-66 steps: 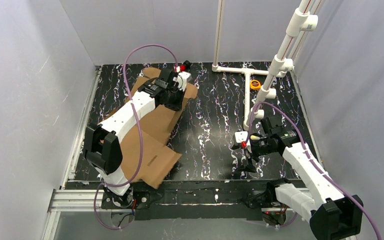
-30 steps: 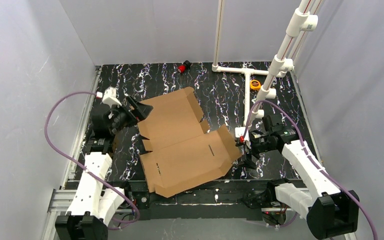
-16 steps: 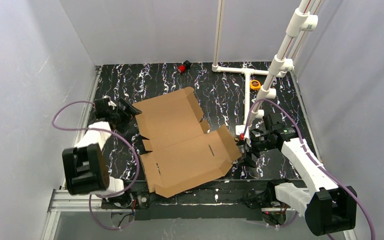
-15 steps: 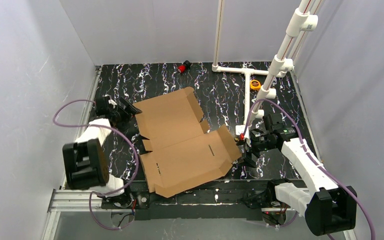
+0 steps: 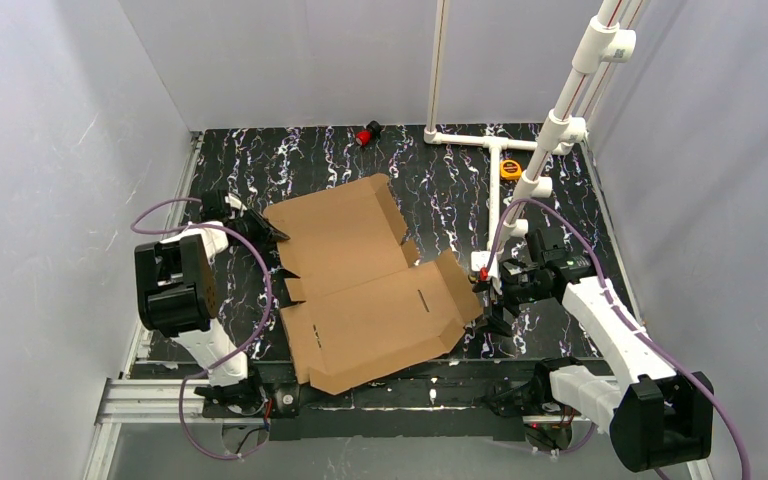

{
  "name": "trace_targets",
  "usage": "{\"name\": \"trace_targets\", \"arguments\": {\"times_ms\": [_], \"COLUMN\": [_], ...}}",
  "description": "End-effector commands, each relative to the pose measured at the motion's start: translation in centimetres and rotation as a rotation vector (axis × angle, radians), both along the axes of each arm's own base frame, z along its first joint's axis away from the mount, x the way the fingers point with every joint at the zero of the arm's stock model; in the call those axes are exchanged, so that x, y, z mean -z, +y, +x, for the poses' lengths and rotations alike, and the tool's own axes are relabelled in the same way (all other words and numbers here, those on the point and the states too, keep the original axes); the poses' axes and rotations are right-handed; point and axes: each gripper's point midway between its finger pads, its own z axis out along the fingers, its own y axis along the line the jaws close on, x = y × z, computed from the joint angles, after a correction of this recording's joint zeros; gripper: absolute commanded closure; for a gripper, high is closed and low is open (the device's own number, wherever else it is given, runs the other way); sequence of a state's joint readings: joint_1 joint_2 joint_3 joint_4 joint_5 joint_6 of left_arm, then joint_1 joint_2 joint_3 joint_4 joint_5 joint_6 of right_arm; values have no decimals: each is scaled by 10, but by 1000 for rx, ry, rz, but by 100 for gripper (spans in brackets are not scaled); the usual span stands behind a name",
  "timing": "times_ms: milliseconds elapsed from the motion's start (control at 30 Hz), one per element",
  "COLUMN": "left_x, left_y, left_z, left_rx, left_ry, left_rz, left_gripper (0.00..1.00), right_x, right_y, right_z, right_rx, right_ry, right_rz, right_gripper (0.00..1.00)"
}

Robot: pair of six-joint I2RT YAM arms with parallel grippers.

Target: Fold the paper box

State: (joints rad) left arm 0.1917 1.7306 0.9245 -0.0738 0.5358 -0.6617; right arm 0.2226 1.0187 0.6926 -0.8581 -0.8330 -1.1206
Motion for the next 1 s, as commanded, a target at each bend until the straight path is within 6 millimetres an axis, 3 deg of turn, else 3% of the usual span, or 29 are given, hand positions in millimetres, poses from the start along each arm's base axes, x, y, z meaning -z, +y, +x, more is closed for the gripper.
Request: {"name": "trace_targets", "arguments": {"times_ms": [0,100,300,367,433,567,667,867,967], "left_x": [-12,-36,-129,-154,-173,-187,-197,-204,-208], "left_y": [-1,2,3,-2,-10,-16,-13,-8,-8], "left_z": [7,9,7,4,1,-14,-25,-35,-38], "left_rx": [25,41,138,163,174,176,167,155,161], "left_ry": [-107,-205,-559,-665,-763,-902,-969,-1034,-1062], "left_rz": [-25,22,168,179,149,167,237,324,350], "left_gripper": [93,100,100,100,100,100,100,100,100], "right_x": [-12,-21,-65,-84,-91,-96,-99,-92,-81], "right_y": [5,8,4,3,4,14,36,86,102], "right_z": [0,-2,5,8,8,21,39,121,149], "right_rx": [2,-3,2,-25,-57,-88,-69,174,289], "right_ry": [-11,-11,-56,-90,-82,-86,-102,-155,-104], "right_rz": [48,72,26,-17,-60,-120,-137,-136,-105], "right_gripper": [0,0,0,0,0,0,0,0,0]}}
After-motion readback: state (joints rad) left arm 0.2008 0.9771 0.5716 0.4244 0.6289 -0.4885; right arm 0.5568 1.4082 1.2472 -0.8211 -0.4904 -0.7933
